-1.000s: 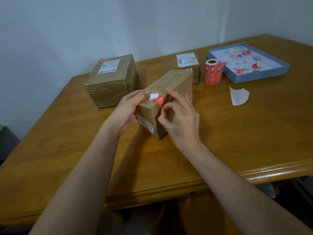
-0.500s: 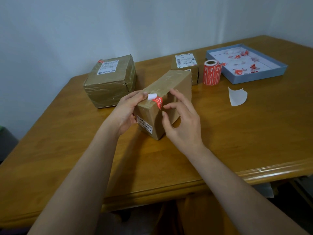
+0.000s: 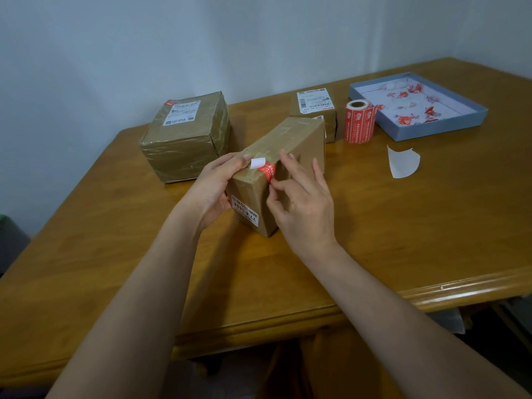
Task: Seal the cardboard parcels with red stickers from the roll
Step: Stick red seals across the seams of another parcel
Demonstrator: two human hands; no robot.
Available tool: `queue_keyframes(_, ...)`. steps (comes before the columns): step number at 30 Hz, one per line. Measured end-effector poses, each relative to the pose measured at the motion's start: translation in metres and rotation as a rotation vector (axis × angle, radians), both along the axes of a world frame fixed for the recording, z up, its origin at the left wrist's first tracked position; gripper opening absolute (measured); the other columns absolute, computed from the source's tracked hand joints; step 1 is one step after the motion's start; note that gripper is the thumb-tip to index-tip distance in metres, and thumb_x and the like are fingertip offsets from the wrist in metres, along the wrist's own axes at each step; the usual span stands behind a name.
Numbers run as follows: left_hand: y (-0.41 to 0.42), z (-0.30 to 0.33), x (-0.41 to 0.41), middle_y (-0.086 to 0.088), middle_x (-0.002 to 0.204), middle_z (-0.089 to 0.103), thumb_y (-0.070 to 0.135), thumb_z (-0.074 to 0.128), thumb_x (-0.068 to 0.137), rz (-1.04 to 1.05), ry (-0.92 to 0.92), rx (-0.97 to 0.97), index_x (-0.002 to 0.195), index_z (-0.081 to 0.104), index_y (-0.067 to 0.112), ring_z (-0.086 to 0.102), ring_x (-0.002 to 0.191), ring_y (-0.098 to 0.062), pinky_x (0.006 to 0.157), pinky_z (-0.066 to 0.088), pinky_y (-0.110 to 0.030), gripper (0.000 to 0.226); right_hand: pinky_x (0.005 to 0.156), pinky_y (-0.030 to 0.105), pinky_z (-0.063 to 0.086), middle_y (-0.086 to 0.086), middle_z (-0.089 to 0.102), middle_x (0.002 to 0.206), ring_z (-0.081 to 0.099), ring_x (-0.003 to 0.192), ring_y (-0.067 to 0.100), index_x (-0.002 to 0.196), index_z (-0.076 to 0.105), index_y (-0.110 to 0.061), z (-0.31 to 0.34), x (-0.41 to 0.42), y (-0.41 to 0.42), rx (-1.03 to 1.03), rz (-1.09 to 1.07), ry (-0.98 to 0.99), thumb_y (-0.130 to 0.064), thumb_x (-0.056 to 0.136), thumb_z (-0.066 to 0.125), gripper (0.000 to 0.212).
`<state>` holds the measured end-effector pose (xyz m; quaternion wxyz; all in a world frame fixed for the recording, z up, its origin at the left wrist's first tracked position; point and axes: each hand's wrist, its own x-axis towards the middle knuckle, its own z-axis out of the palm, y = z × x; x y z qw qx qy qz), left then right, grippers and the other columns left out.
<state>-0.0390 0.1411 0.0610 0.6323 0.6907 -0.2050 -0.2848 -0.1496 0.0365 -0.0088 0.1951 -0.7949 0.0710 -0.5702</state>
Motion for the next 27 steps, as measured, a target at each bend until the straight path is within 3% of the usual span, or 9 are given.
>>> queue_keyframes(8, 0.0000, 0.0006, -0.0008, -0.012, 0.118, 0.069, 0.029, 0.058, 0.093, -0.002, -0.009, 0.020, 0.118, 0.066, 0.018, 0.059, 0.119, -0.031, 0.102, 0.045, -0.053, 0.029, 0.105, 0.055, 0.041, 0.020, 0.066, 0.118, 0.064, 0.111, 0.025, 0.076, 0.067, 0.001, 0.0020, 0.0023, -0.0014, -0.014, -0.015, -0.037, 0.000, 0.079, 0.072, 0.006)
queue_keyframes(15, -0.0001, 0.0011, -0.0020, -0.012, 0.118, 0.068, 0.030, 0.060, 0.092, 0.009, -0.009, 0.033, 0.113, 0.069, 0.021, 0.059, 0.119, -0.032, 0.103, 0.044, -0.054, 0.025, 0.106, 0.046, 0.043, 0.020, 0.062, 0.124, 0.068, 0.099, 0.022, 0.074, 0.065, 0.002, 0.0048, 0.0027, -0.0029, -0.042, 0.007, -0.061, 0.002, 0.081, 0.068, 0.007)
queue_keyframes(20, -0.0005, 0.0014, -0.0017, -0.011, 0.116, 0.069, 0.028, 0.059, 0.092, 0.007, -0.014, 0.026, 0.113, 0.069, 0.020, 0.064, 0.104, -0.024, 0.100, 0.045, -0.051, 0.024, 0.095, 0.049, 0.051, 0.022, 0.061, 0.125, 0.068, 0.100, 0.022, 0.075, 0.065, 0.003, 0.0064, 0.0017, -0.0055, -0.048, 0.022, -0.062, 0.003, 0.082, 0.068, 0.007)
queue_keyframes(27, -0.0010, 0.0003, 0.0002, -0.010, 0.114, 0.071, 0.029, 0.059, 0.092, 0.023, 0.001, 0.032, 0.113, 0.069, 0.021, 0.062, 0.115, -0.029, 0.101, 0.046, -0.052, 0.025, 0.101, 0.050, 0.046, 0.018, 0.059, 0.129, 0.055, 0.118, 0.014, 0.084, 0.067, 0.000, 0.0050, -0.0033, -0.0064, 0.032, 0.106, -0.024, -0.002, 0.084, 0.067, 0.002)
